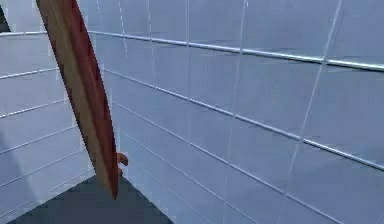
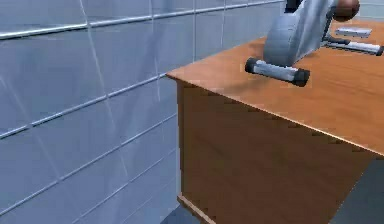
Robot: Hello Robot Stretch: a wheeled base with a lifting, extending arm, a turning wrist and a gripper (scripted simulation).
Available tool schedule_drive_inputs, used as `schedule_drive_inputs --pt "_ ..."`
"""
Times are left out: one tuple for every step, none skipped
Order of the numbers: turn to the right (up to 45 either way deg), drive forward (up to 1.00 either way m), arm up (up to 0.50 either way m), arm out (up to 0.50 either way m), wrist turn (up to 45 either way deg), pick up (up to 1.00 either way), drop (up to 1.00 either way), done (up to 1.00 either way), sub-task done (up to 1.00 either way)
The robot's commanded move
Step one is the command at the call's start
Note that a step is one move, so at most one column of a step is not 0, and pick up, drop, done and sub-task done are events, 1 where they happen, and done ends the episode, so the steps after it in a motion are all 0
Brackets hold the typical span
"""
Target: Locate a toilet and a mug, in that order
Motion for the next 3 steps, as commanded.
schedule_drive_inputs --pt "0.0 0.40 0.00 0.00 0.0 0.00 0.00 0.00 0.00" --pt "-45.0 0.00 0.00 0.00 0.0 0.00 0.00 0.00 0.00" --pt "0.0 0.30 0.00 0.00 0.0 0.00 0.00 0.00 0.00"
